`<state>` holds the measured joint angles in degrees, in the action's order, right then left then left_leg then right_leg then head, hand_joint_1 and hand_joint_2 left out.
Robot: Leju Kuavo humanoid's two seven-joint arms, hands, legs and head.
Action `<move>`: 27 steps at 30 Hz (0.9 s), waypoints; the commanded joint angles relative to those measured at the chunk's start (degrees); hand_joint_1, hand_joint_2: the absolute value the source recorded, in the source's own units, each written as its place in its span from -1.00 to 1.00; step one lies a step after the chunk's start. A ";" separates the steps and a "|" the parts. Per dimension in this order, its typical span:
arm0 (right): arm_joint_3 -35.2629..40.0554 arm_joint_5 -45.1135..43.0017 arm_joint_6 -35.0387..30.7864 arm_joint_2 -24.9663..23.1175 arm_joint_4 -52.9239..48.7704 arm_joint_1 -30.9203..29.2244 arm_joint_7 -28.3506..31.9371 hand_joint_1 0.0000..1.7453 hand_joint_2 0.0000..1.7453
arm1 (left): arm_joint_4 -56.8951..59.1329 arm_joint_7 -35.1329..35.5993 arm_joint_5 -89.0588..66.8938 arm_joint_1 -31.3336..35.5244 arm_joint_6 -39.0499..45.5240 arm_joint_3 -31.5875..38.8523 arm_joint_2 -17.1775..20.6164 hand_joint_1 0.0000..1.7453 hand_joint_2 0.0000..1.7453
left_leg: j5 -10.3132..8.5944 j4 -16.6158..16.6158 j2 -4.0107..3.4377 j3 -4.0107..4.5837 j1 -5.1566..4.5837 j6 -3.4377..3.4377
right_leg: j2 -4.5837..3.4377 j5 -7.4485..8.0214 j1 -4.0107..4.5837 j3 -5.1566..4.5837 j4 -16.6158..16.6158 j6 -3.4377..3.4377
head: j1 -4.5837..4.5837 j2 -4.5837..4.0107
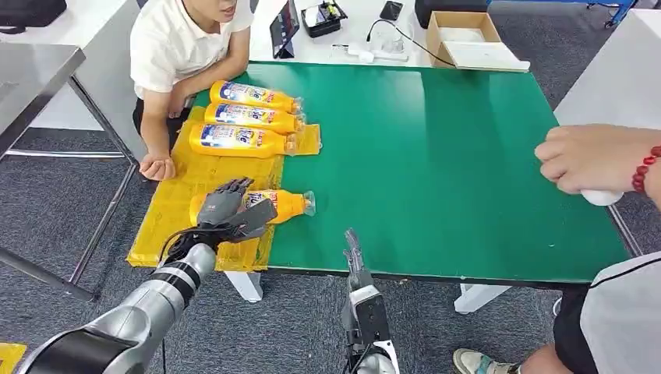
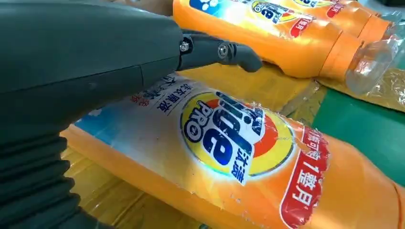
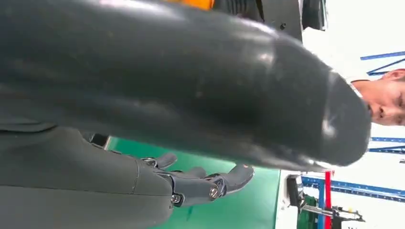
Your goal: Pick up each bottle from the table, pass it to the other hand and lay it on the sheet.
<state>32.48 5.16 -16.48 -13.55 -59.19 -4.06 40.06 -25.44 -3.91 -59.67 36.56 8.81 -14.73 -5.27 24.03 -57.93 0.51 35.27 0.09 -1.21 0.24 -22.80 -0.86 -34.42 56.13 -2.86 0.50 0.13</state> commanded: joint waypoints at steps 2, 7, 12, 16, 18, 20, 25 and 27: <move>0.08 0.01 -0.93 0.89 4.36 -1.99 -0.06 -1.00 -1.00 | 1.90 -0.84 -9.04 0.02 0.06 -11.68 0.60 -1.00 -1.00 | 0.04 0.06 -0.07 -0.17 0.00 0.04 | -0.05 -0.03 0.01 0.15 -0.06 0.08 | 0.00 0.00; 0.07 0.01 -1.72 1.22 4.00 -1.49 -0.06 -1.00 -1.00 | -3.87 -5.49 -0.57 -2.50 1.05 -7.33 -1.41 -1.00 -1.00 | 0.04 0.05 -0.05 -0.12 0.00 0.03 | -0.02 -0.04 0.00 0.10 -0.04 0.05 | 0.00 0.00; 0.55 0.02 -3.12 1.82 2.69 -0.68 -0.06 -1.00 -1.00 | -16.42 -12.70 12.19 -8.66 2.30 -2.64 -1.36 -1.00 -1.00 | 0.07 0.05 -0.07 -0.11 0.01 0.05 | -0.04 -0.05 0.02 0.09 -0.06 0.08 | 0.00 0.00; 2.12 -0.48 -7.49 4.01 -5.08 1.80 -0.06 -1.00 -1.00 | -38.22 -20.36 24.96 -21.35 12.22 -2.14 -1.77 -1.00 -1.00 | 0.15 0.06 -0.28 -0.04 -0.01 0.05 | -0.20 -0.08 0.01 -0.04 -0.06 0.07 | 0.00 0.00; 2.52 -0.42 -8.18 4.31 -6.04 1.98 -0.06 -1.00 -1.00 | -41.20 -22.02 25.79 -22.99 15.00 -2.32 -2.03 -1.00 -1.00 | 0.23 0.02 -0.39 -0.06 -0.01 0.05 | -0.19 -0.15 0.00 -0.07 -0.02 0.07 | 0.00 0.00; 2.52 -0.42 -8.18 4.31 -6.04 1.98 -0.06 -1.00 -1.00 | -41.20 -22.02 25.79 -22.99 15.00 -2.32 -2.03 -1.00 -1.00 | 0.26 -0.04 -0.35 -0.03 0.01 0.07 | -0.15 -0.19 0.03 -0.08 0.03 0.09 | 0.00 0.00; 2.52 -0.42 -8.18 4.31 -6.04 1.98 -0.06 -1.00 -1.00 | -41.20 -22.02 25.79 -22.99 15.00 -2.32 -2.03 -1.00 -1.00 | 0.18 0.00 -0.30 0.18 0.01 0.10 | -0.16 -0.12 0.04 -0.29 -0.01 0.13 | 0.02 0.00; 3.09 -0.22 -9.21 4.55 -6.97 2.01 -0.06 -1.00 -1.00 | -43.13 -23.16 28.73 -23.85 16.20 -2.07 -2.65 -1.00 -1.00 | 0.12 0.02 -0.24 0.28 0.02 0.09 | -0.09 -0.08 0.04 -0.37 -0.04 0.10 | 0.02 0.00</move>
<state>33.51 4.98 -24.63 -11.45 -64.11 -1.60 40.09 -62.67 -25.99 -34.01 14.69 24.00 -18.84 -7.32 24.10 -57.93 0.32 35.70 0.09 -1.16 0.18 -22.84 -0.84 -34.93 56.12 -2.82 0.52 0.13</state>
